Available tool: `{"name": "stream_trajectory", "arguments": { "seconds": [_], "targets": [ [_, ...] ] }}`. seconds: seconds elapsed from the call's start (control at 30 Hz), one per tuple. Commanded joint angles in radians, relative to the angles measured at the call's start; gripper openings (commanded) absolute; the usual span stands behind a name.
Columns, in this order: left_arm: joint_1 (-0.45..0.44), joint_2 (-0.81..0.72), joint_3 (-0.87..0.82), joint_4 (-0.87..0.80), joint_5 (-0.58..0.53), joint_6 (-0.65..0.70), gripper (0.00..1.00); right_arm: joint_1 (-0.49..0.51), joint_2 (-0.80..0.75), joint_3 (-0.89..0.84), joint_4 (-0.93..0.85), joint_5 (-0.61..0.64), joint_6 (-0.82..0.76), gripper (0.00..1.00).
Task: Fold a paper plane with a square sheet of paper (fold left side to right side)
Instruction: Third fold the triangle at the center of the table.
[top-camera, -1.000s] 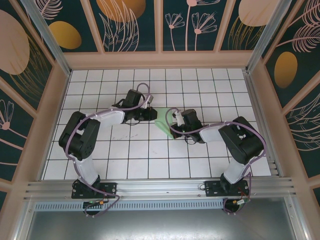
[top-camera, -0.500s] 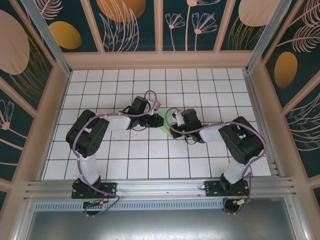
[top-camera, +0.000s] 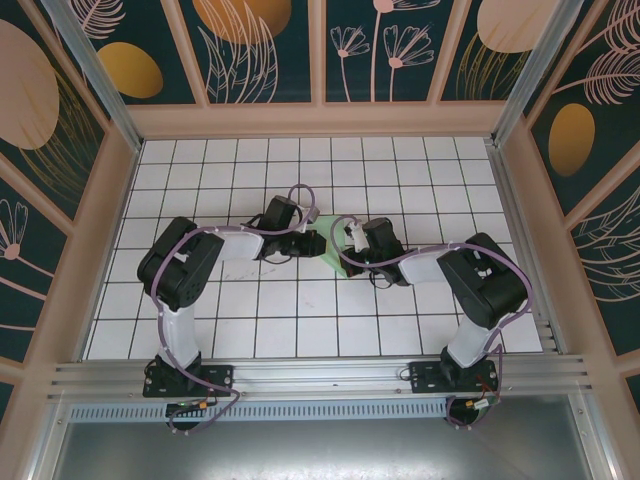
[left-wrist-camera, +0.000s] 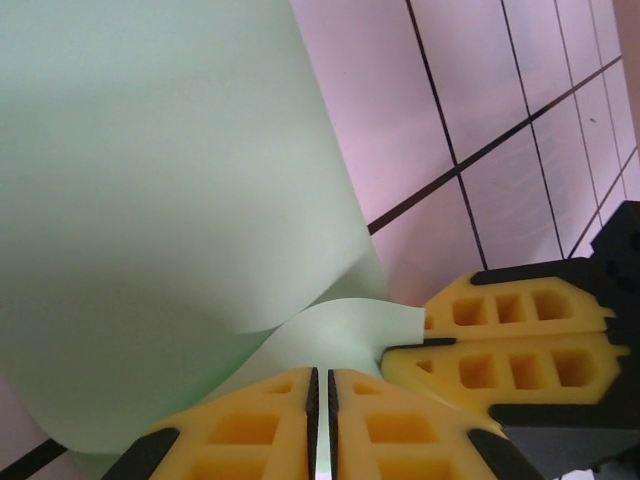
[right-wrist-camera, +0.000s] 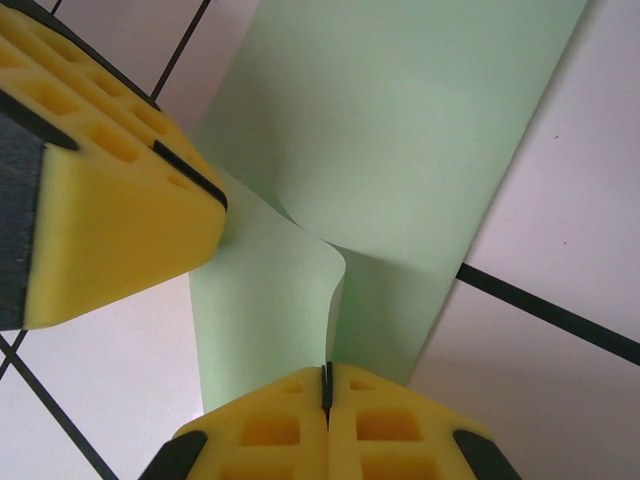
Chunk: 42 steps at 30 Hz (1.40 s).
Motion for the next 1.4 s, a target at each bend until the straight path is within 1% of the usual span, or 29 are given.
{"name": "stream_trajectory", "arguments": {
  "seconds": [0.0,0.37,0.57,0.63,0.77,0.8,0.9,0.97,1.03,1.07,1.1,1.17,1.23,1.37],
  "targets": [
    [-0.002,0.027,-0.006,0.012,-0.025,0.013,0.15,-0.001,0.041,-0.007,-0.110,0.004,-0.019,0.00],
    [-0.002,0.042,-0.018,-0.019,-0.056,0.028,0.15,-0.001,0.026,0.011,-0.123,0.005,-0.021,0.00],
    [-0.002,0.051,-0.056,-0.034,-0.079,0.040,0.14,-0.010,-0.020,0.051,-0.143,0.009,-0.017,0.00],
    [-0.002,0.059,-0.062,-0.034,-0.084,0.041,0.14,-0.017,-0.052,0.064,-0.150,0.011,-0.012,0.05],
    [-0.002,0.066,-0.074,-0.036,-0.094,0.042,0.14,-0.035,-0.130,0.079,-0.180,0.023,-0.003,0.18],
    [-0.002,0.068,-0.076,-0.036,-0.095,0.042,0.14,-0.036,-0.154,0.077,-0.187,0.030,0.001,0.23],
    [-0.002,0.071,-0.077,-0.036,-0.098,0.041,0.14,-0.035,-0.212,0.060,-0.209,0.032,0.006,0.32],
    [-0.002,0.071,-0.075,-0.036,-0.097,0.040,0.14,-0.036,-0.240,0.047,-0.222,0.010,0.015,0.34],
    [-0.002,0.071,-0.071,-0.039,-0.099,0.042,0.14,-0.036,-0.256,0.036,-0.226,-0.050,0.034,0.32],
    [-0.002,0.071,-0.069,-0.042,-0.100,0.042,0.14,-0.036,-0.255,0.034,-0.223,-0.106,0.053,0.29],
    [-0.002,0.071,-0.068,-0.043,-0.101,0.042,0.14,-0.036,-0.248,0.037,-0.218,-0.170,0.073,0.24],
    [-0.002,0.071,-0.065,-0.047,-0.100,0.043,0.14,-0.028,-0.223,0.047,-0.220,-0.256,0.110,0.18],
    [-0.002,0.071,-0.063,-0.050,-0.102,0.043,0.14,-0.007,-0.201,0.053,-0.222,-0.283,0.133,0.15],
    [-0.002,0.075,-0.061,-0.050,-0.102,0.041,0.14,0.010,-0.140,0.076,-0.253,-0.276,0.137,0.14]
  ]
}}
